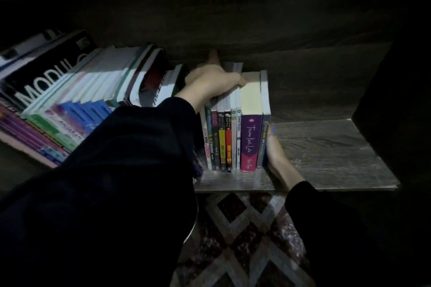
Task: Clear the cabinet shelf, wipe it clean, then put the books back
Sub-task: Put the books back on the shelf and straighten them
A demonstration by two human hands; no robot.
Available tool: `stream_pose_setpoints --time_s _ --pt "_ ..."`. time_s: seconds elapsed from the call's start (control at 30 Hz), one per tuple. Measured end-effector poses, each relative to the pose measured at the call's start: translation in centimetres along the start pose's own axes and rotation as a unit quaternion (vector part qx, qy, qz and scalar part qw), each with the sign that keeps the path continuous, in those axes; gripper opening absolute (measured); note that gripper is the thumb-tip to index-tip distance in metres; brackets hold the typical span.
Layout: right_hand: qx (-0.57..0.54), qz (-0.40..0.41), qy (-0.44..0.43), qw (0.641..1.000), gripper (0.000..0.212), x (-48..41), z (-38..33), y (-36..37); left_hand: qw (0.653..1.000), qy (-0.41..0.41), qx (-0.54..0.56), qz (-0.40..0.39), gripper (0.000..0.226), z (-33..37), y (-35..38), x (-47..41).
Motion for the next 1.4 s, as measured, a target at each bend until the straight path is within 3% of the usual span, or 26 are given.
stream_pose_setpoints --time_s 0.17,0.3,0.4,0.47,0.57,0.63,0.7,0.77,0.93,1.1,1.23,1.4 --pt "-0.094 0.019 0.02 0.995 0.045 5.0 -3.8 2.5 0.996 0.067 -0.014 0.054 0.097 0.1 -0.5 -0.2" --pt "-0.127 0.032 0.019 0.991 0.062 6.0 -3.6 4.6 0.994 0.06 -0.022 0.094 0.088 -2.0 -1.4 -0.7" --pt "-0.153 0.023 0.033 0.987 0.053 6.5 -4.0 4.6 0.986 0.102 -0.036 0.124 0.072 -2.0 -1.4 -0.4" --pt "-0.184 0.013 0.027 0.982 0.051 6.3 -4.0 4.4 0.987 0.121 -0.032 0.103 0.063 -1.7 -1.2 0.1" --pt "-0.223 0.034 0.012 0.974 0.063 7.5 -5.1 5.2 0.985 0.139 -0.066 0.073 0.07 -2.3 -0.8 2.4" --pt "-0.212 0.097 0.008 0.972 0.065 6.6 -4.0 4.8 0.968 0.188 -0.112 0.123 0.082 -2.5 -0.3 5.3" --pt "-0.164 0.183 -0.028 0.969 0.048 7.1 -3.6 3.9 0.934 0.268 -0.184 0.147 0.098 -2.4 1.0 8.0" --pt "-0.105 0.224 -0.063 0.967 0.053 10.1 -5.3 3.9 0.908 0.307 -0.256 0.129 0.109 -2.8 2.1 8.7" --pt "0.051 0.133 -0.22 0.965 0.057 15.8 -5.0 4.9 0.888 0.302 -0.297 0.177 0.113 -4.0 1.7 6.7" --pt "0.253 0.09 -0.267 0.925 0.094 14.7 -3.4 4.5 0.863 0.318 -0.303 0.248 0.101 -4.1 2.1 5.9" --pt "0.369 0.107 -0.275 0.881 0.099 13.9 -3.7 4.2 0.86 0.335 -0.325 0.206 0.111 -4.3 2.3 6.0" --pt "0.389 0.101 -0.249 0.881 0.103 13.6 -3.2 4.0 0.858 0.35 -0.344 0.148 0.11 -4.2 2.2 6.3"
Point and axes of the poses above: each hand's wrist, its own x-axis away from the middle knuckle, its own y-axis out of the palm, z = x × y, the point moved 4 cm from there along -x, towards the middle knuckle, and after that the axes turned 7 degrees about z, right-handed, at the moved point
